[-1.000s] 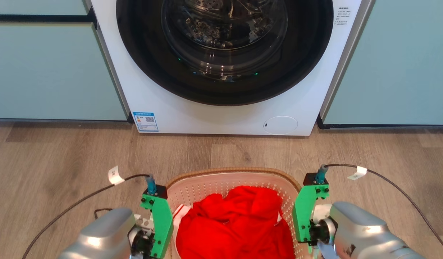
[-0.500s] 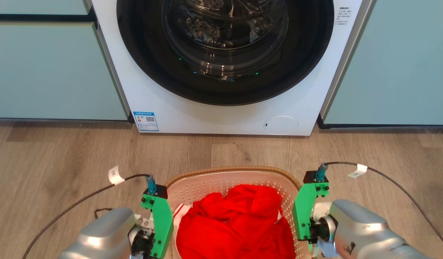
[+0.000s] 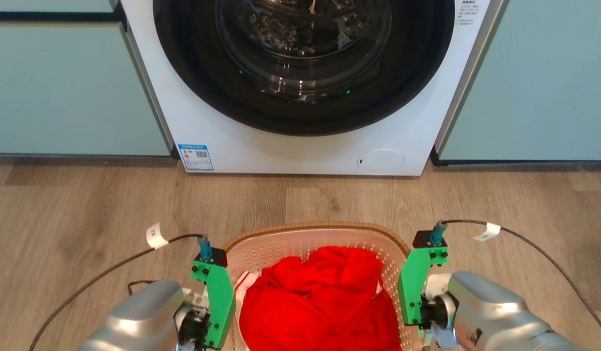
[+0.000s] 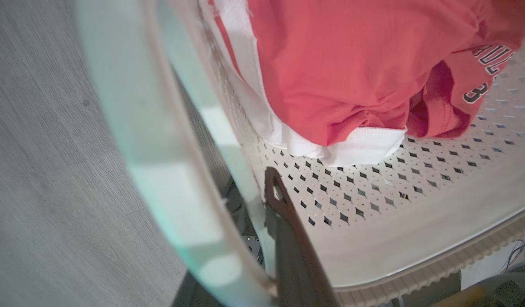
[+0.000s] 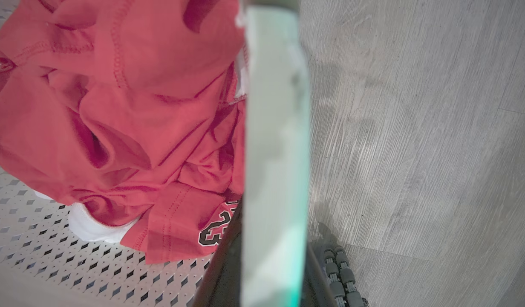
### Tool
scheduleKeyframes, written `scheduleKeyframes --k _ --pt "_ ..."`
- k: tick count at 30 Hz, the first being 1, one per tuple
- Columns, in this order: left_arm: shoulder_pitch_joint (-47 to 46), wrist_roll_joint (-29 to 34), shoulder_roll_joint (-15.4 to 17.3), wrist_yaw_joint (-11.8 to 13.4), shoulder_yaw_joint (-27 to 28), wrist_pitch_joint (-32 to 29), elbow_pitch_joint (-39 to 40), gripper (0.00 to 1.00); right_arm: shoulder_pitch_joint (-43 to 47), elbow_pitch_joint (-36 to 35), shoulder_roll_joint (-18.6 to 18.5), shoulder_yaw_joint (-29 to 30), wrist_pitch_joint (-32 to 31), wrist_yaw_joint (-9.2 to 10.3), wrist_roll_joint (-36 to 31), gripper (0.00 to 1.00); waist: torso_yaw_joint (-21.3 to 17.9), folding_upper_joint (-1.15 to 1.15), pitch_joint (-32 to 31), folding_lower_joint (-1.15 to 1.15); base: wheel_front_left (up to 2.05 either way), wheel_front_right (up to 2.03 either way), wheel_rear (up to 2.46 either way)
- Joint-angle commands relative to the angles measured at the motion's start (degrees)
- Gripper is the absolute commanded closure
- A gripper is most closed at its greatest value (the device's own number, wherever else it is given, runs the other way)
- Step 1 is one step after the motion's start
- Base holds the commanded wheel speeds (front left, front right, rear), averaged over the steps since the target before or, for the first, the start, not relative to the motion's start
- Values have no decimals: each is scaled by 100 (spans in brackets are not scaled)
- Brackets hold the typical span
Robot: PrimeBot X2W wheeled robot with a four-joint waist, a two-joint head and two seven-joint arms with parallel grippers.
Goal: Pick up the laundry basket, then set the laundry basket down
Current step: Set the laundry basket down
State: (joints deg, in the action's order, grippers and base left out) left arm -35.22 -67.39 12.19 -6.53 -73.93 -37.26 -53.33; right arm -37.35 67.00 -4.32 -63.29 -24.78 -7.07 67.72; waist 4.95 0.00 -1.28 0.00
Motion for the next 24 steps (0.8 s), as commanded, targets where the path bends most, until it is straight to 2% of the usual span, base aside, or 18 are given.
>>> scheduleKeyframes --k 1,8,24 --pt "-406 75 -119 -96 58 81 170 100 -404 -169 145 -41 176 -42 -7 100 1 0 76 0 0 0 0" --pt "-642 170 -239 -96 63 365 10 100 -633 -62 145 -36 488 -42 -59 100 22 0 601 0 0 0 0" --pt "-1435 465 -685 -96 61 1239 -426 100 -1446 369 145 37 1450 -42 -289 100 127 0 2489 0 0 0 0"
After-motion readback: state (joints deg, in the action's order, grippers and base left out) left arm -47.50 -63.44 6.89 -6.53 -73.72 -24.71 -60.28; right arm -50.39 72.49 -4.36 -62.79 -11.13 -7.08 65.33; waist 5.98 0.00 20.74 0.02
